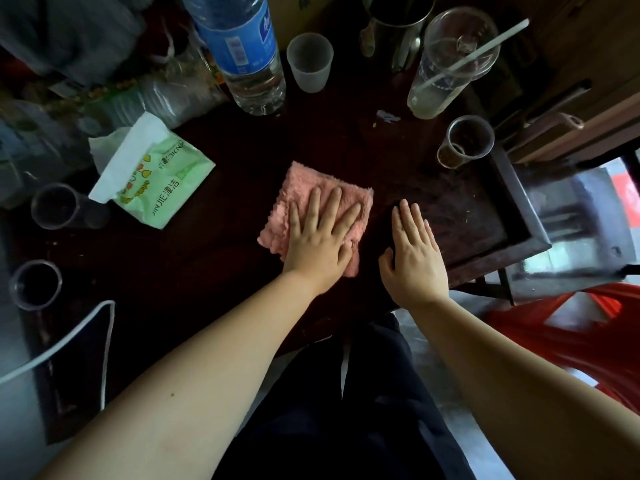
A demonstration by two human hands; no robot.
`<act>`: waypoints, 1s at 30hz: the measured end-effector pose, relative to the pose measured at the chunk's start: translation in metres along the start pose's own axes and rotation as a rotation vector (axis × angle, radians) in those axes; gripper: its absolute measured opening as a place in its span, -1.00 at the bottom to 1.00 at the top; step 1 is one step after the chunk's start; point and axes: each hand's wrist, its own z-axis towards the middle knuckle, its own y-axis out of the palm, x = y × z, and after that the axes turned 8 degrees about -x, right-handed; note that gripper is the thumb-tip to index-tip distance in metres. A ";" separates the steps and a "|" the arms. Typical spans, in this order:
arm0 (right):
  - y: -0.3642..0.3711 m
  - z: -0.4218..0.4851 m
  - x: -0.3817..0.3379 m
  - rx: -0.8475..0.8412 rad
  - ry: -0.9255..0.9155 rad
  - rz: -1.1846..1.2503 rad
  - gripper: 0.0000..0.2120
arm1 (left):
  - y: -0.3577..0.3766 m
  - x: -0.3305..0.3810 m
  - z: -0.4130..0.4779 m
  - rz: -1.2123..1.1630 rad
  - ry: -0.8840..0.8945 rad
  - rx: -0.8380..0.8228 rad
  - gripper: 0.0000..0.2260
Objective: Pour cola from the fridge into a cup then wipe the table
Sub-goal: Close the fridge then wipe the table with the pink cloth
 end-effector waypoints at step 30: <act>0.001 0.001 0.001 0.013 -0.009 0.004 -0.37 | -0.035 0.004 0.089 -0.045 -0.079 0.031 -0.46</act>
